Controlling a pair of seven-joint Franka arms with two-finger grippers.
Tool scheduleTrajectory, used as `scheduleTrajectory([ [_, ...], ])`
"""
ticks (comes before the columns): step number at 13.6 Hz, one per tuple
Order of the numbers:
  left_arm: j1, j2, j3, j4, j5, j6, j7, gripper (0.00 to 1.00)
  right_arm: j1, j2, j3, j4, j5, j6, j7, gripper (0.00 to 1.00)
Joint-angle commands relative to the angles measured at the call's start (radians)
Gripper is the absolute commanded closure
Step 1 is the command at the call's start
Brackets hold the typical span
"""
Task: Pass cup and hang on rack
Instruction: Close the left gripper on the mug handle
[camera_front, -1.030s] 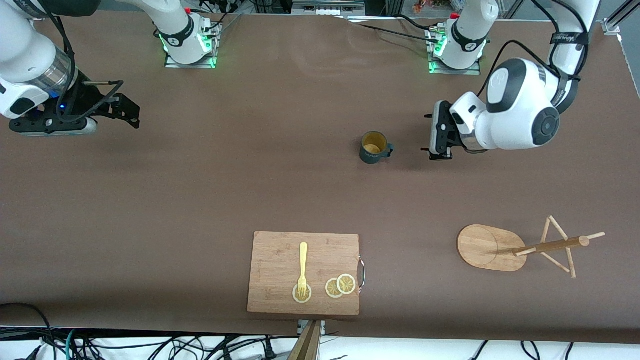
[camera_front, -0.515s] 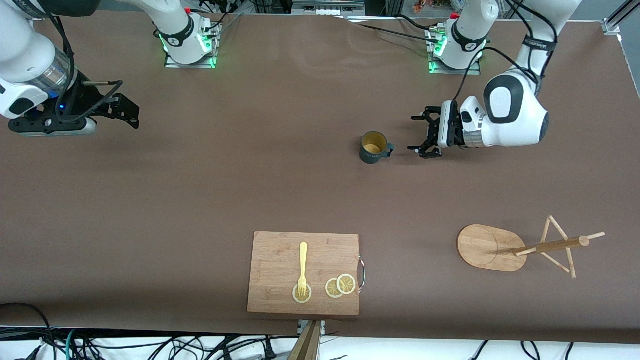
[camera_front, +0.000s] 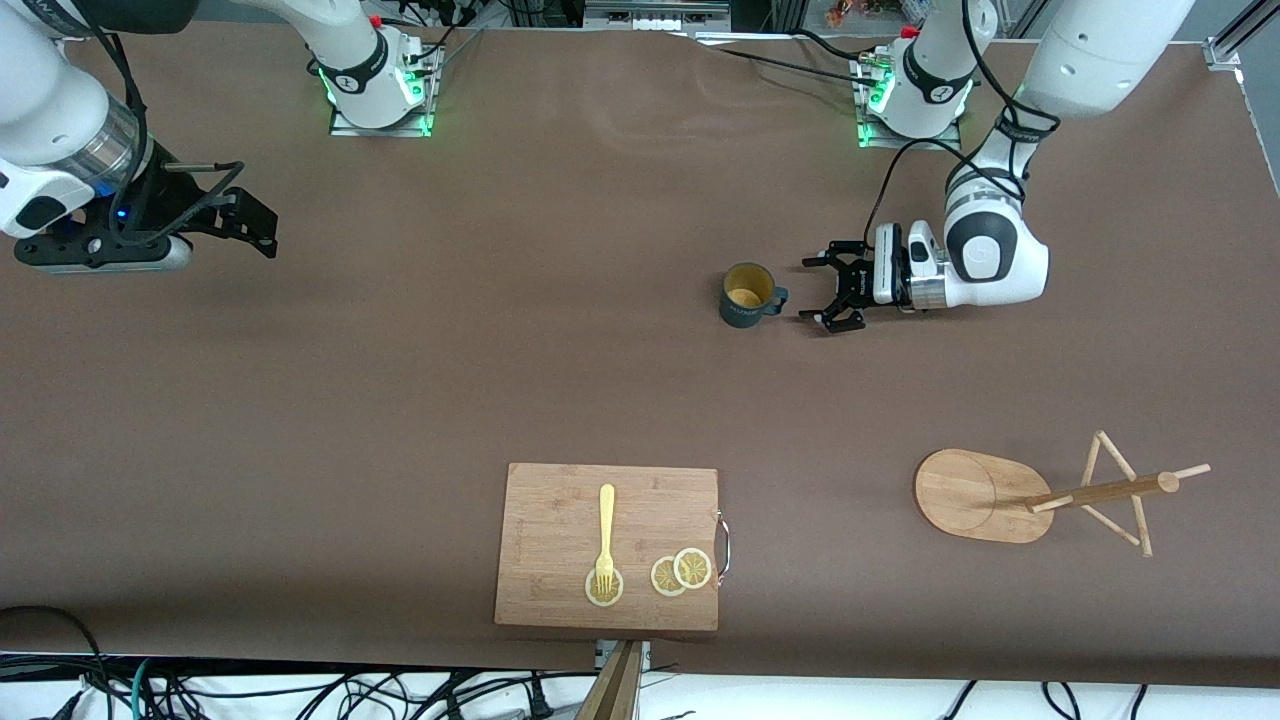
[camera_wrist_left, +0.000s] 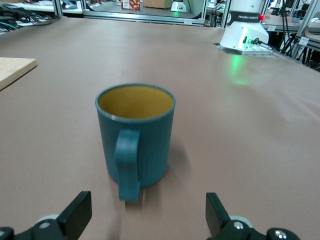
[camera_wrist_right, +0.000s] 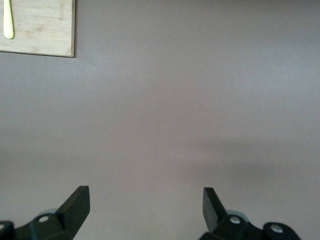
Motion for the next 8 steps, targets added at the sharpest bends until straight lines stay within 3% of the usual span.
scheduleTrajectory([
  [1,0.020,0.077,0.000,0.032,-0.063,-0.024,0.147,0.00,-0.002,0.009,-0.001,0.020,-0.008,-0.005,-0.009,0.00],
  [8,0.003,0.130,-0.006,0.058,-0.142,-0.056,0.159,0.00,-0.003,0.009,-0.001,0.020,-0.007,-0.005,-0.009,0.00],
])
